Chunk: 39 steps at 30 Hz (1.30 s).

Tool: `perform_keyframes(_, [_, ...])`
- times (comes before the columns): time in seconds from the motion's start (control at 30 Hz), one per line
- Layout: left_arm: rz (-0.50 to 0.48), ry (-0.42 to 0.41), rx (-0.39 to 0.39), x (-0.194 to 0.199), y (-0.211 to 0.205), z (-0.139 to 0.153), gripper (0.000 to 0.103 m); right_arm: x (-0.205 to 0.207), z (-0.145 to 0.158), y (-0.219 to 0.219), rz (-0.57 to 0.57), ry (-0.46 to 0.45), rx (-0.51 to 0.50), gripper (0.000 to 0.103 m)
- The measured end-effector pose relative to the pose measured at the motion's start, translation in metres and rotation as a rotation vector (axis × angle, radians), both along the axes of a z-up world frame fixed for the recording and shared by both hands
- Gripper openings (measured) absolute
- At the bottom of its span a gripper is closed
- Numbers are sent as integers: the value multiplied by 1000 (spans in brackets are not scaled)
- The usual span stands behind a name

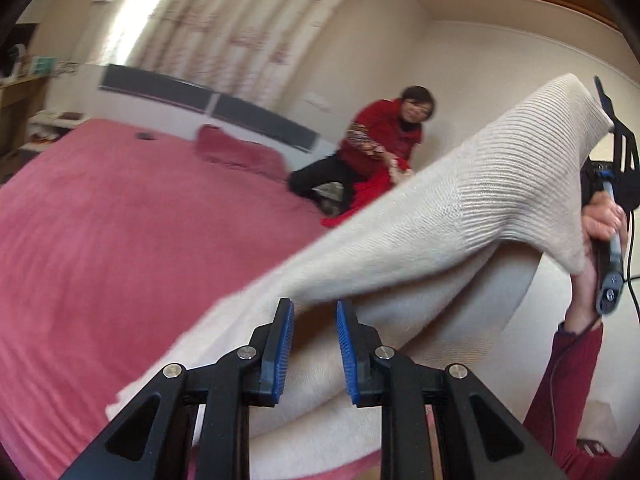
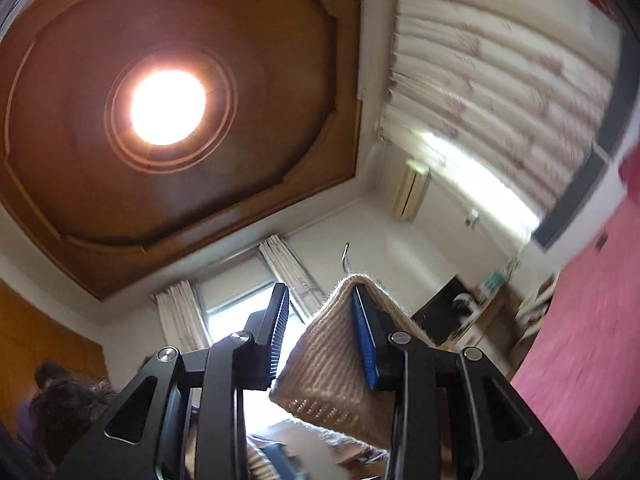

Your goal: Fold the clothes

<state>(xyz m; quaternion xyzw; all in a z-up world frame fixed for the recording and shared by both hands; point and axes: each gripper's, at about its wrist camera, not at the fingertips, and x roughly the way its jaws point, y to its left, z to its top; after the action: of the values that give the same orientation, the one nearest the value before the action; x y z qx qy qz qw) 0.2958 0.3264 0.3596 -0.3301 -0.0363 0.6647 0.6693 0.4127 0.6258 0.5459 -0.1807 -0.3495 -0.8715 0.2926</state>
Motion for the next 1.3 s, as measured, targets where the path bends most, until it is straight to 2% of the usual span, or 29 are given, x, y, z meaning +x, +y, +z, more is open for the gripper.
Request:
perform_keyframes(0.13, [-119, -36, 17, 15, 37, 9, 22, 45, 61, 27, -187, -64, 102, 36])
perform_keyframes(0.23, [-131, 10, -13, 24, 49, 2, 22, 59, 95, 52, -317, -163, 177, 36])
perform_keyframes(0.33, [-133, 26, -78, 20, 63, -18, 22, 56, 100, 96, -446, -316, 200, 36])
perform_keyframes(0.43, [-88, 0, -156, 21, 66, -42, 22, 33, 66, 154, -525, -511, 143, 36])
perform_keyframes(0.47, [-70, -8, -181, 21, 63, -50, 22, 25, 51, 172, -541, -578, 124, 36])
perform_keyframes(0.53, [-37, -44, -235, 7, 60, -73, 22, 4, 1, 199, -522, -716, 90, 36])
perform_keyframes(0.6, [-19, -68, -284, 4, 46, -90, 22, -9, -65, 210, -476, -836, 43, 36])
perform_keyframes(0.67, [-5, -73, -313, -6, 42, -105, 22, -11, -138, 205, -366, -971, 42, 36])
perform_keyframes(0.73, [0, -71, -323, -12, 39, -118, 22, 0, -205, 192, -274, -1090, 2, 42])
perform_keyframes(0.8, [-8, -46, -307, -12, 34, -126, 22, 29, -266, 176, -196, -1159, -92, 48])
perform_keyframes(0.87, [-14, 15, -311, -3, 37, -131, 23, 69, -317, 163, -166, -1151, -228, 59])
perform_keyframes(0.93, [-57, 46, -333, 8, 41, -141, 23, 104, -359, 143, -222, -1220, -268, 61])
perform_keyframes(1.03, [-78, 8, -382, 16, 53, -162, 23, 133, -395, 112, -292, -1402, -170, 61])
perform_keyframes(1.07, [-84, -1, -390, 19, 58, -167, 23, 136, -402, 101, -300, -1434, -126, 61])
perform_keyframes(1.13, [-95, 2, -435, 26, 69, -180, 26, 135, -411, 84, -281, -1428, -90, 63])
perform_keyframes(1.17, [-124, -2, -443, 30, 74, -185, 27, 131, -413, 83, -273, -1407, -114, 68])
perform_keyframes(1.27, [-167, -31, -491, 40, 85, -199, 29, 111, -427, 87, -235, -1292, -195, 74])
perform_keyframes(1.3, [-180, -22, -490, 43, 87, -199, 29, 108, -449, 87, -236, -1294, -227, 76])
